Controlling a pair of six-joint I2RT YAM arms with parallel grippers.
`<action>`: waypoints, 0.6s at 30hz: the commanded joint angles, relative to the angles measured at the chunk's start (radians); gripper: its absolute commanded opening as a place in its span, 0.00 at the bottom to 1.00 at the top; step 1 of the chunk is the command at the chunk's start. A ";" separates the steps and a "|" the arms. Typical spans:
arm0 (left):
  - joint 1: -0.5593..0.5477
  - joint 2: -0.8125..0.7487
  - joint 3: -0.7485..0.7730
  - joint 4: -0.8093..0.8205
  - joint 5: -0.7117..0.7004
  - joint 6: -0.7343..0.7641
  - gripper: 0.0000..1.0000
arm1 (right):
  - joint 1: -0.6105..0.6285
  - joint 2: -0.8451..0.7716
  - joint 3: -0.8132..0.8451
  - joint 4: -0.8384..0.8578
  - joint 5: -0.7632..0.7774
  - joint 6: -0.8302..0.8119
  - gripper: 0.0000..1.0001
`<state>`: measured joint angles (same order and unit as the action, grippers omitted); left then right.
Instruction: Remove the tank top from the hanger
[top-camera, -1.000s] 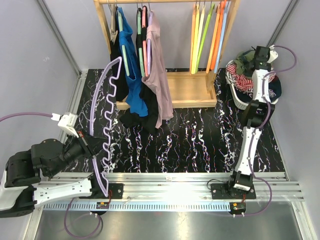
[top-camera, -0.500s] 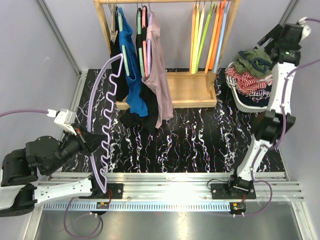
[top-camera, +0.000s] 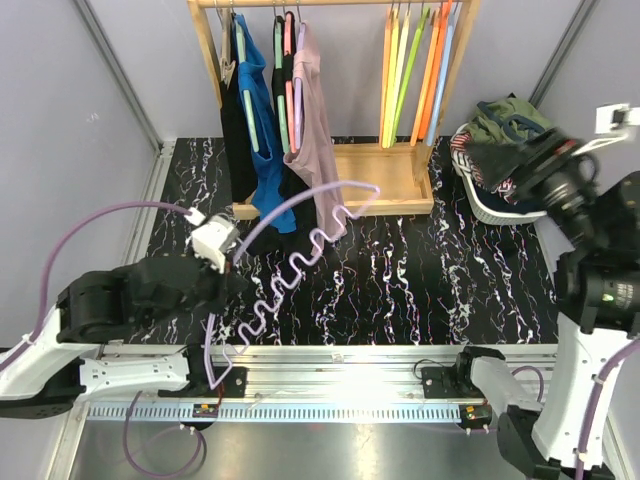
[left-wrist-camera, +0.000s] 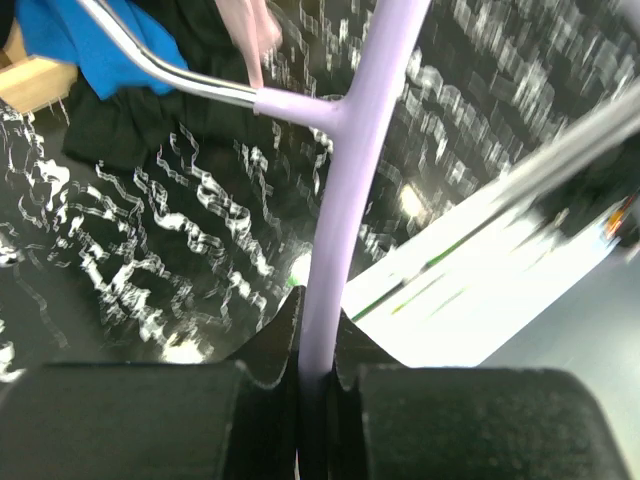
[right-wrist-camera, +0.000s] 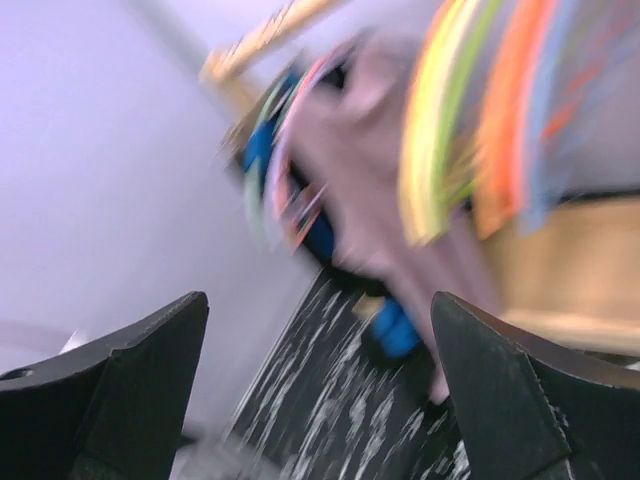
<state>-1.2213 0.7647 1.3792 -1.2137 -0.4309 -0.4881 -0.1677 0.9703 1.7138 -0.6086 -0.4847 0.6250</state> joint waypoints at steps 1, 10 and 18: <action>-0.004 0.051 0.058 -0.052 0.110 0.098 0.00 | 0.086 0.048 -0.201 0.145 -0.514 0.165 1.00; -0.003 0.105 0.035 -0.211 0.378 0.143 0.00 | 0.393 -0.061 -0.414 -0.072 -0.701 -0.034 1.00; -0.007 0.094 -0.029 -0.305 0.400 0.164 0.00 | 0.635 -0.085 -0.563 -0.180 -0.808 -0.067 1.00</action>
<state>-1.2213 0.8703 1.3529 -1.3865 -0.0841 -0.3515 0.4210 0.8955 1.1854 -0.7322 -1.1988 0.5797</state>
